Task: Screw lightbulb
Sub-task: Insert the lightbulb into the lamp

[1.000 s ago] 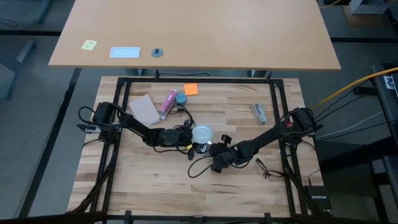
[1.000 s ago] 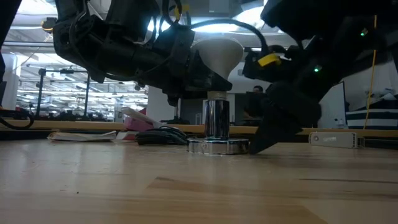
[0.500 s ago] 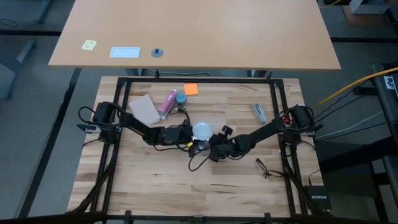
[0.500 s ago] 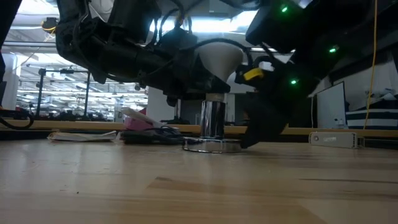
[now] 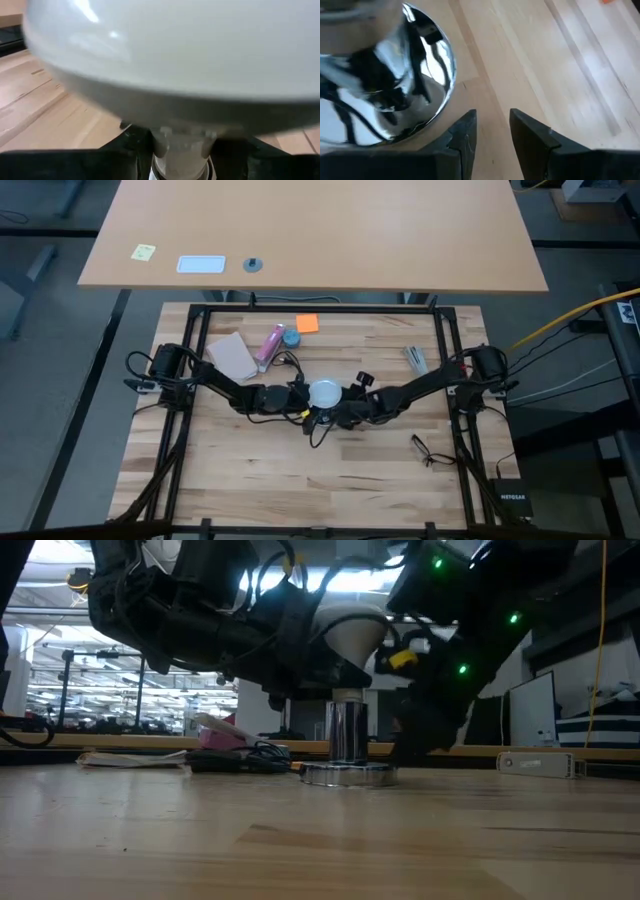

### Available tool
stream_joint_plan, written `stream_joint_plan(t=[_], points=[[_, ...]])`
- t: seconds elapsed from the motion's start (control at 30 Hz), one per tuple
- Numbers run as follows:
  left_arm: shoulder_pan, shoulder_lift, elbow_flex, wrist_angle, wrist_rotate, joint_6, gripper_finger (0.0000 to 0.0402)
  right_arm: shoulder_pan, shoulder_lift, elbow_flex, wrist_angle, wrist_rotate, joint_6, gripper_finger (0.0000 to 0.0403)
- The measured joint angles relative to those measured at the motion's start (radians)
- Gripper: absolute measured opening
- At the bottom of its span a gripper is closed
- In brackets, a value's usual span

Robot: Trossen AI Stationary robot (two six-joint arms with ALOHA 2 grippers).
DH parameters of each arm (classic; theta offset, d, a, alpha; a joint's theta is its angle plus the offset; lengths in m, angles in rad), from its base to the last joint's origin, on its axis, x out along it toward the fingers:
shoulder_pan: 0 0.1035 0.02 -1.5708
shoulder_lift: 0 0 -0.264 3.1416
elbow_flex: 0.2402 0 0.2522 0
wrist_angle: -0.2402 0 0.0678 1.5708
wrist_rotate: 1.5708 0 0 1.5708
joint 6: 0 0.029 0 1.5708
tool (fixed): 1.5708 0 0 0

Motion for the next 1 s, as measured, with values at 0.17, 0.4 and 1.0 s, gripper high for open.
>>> stream_joint_plan(t=[0.17, 0.4, 1.0], points=[[0.0, 0.0, 0.001, 0.0, -0.012, 0.013, 0.0141, 0.059, -0.096, 0.001, -0.058, -0.008, 0.045, 0.0121], [0.006, 0.0, 0.001, 0.002, -0.016, 0.02, 0.0141, 0.177, -0.148, 0.002, -0.022, -0.004, 0.17, 0.0121], [0.006, 0.0, 0.001, 0.007, -0.024, 0.02, 0.0141, 0.226, 0.068, 0.002, 0.131, -0.046, 0.248, 0.0121]])
